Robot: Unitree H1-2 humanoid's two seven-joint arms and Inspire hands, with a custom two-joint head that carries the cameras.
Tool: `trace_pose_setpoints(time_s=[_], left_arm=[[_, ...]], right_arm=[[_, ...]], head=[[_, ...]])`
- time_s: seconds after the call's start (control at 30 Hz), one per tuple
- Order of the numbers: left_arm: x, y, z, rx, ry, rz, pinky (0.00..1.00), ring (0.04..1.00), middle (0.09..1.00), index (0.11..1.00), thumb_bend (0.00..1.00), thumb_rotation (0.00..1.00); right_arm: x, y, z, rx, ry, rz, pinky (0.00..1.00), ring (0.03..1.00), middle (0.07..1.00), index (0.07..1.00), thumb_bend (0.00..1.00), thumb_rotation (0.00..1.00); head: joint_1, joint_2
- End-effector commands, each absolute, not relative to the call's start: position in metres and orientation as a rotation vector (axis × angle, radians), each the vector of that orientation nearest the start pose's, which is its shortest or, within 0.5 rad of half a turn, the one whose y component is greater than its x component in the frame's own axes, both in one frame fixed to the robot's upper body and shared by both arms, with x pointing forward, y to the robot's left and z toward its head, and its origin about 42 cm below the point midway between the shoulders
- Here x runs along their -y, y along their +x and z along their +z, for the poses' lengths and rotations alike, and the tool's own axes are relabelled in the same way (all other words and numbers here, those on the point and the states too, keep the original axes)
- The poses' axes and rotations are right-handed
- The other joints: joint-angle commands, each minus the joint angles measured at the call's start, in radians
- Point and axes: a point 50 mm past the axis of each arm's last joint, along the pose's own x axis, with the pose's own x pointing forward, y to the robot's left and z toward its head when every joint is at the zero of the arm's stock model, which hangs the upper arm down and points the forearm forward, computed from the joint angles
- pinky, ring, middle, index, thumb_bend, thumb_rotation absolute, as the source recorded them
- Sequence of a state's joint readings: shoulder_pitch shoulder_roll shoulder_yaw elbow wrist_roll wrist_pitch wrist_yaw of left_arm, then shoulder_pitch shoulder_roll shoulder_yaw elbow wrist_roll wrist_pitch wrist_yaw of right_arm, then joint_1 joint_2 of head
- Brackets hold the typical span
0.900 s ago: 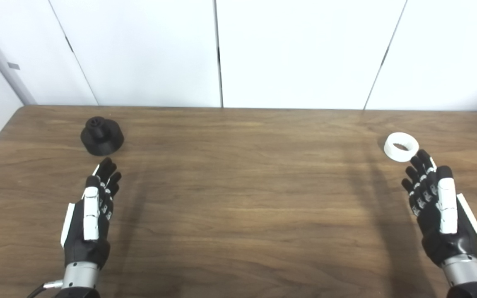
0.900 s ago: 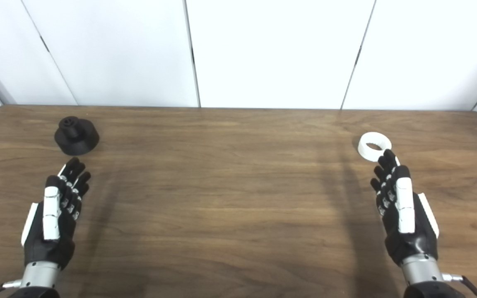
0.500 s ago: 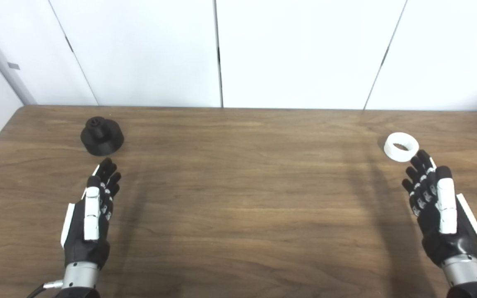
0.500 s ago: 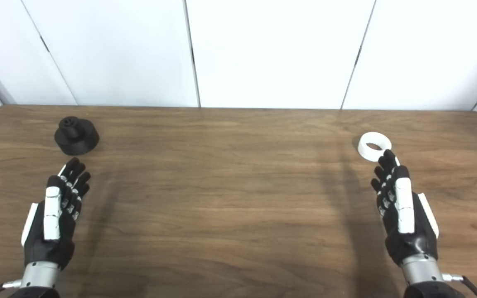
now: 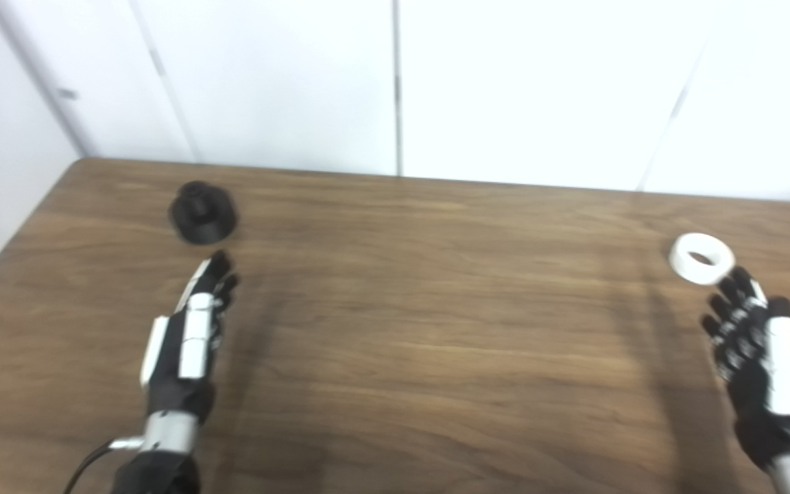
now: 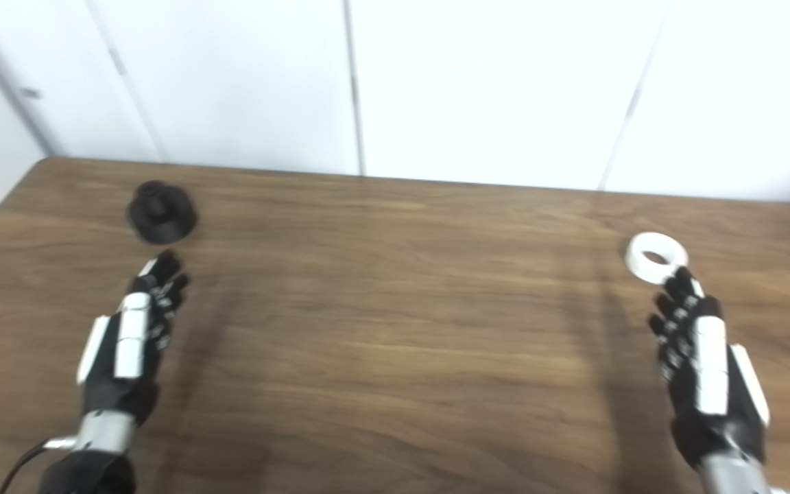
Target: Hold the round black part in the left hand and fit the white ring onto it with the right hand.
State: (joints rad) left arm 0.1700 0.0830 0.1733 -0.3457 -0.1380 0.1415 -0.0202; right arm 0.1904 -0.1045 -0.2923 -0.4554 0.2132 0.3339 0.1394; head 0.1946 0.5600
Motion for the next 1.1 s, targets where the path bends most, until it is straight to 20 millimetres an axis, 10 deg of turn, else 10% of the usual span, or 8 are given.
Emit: trace_pose_setpoints(time_s=[0.0, 0.77, 1.07], left_arm=[[-0.278, 0.209, 0.139, 0.068, -0.033, 0.170, 0.98, 0.939, 0.943, 0.935, 0.55, 0.88], [-0.261, 0.215, 0.125, 0.070, 0.001, 0.159, 0.98, 0.943, 0.948, 0.941, 0.50, 0.90], [-0.265, 0.217, 0.125, 0.084, 0.075, 0.201, 0.98, 0.952, 0.948, 0.944, 0.52, 0.68]], right_arm=[[0.321, 0.177, 0.153, -0.049, 0.014, -0.116, 1.00, 1.000, 1.000, 1.000, 0.56, 1.00], [0.331, 0.180, 0.145, -0.038, -0.007, -0.138, 0.96, 0.967, 0.956, 0.966, 0.55, 1.00], [0.332, 0.182, 0.141, -0.044, -0.011, -0.131, 0.97, 0.961, 0.951, 0.956, 0.59, 1.00]], head=[[0.009, -0.004], [0.075, -0.056], [0.053, -0.035]])
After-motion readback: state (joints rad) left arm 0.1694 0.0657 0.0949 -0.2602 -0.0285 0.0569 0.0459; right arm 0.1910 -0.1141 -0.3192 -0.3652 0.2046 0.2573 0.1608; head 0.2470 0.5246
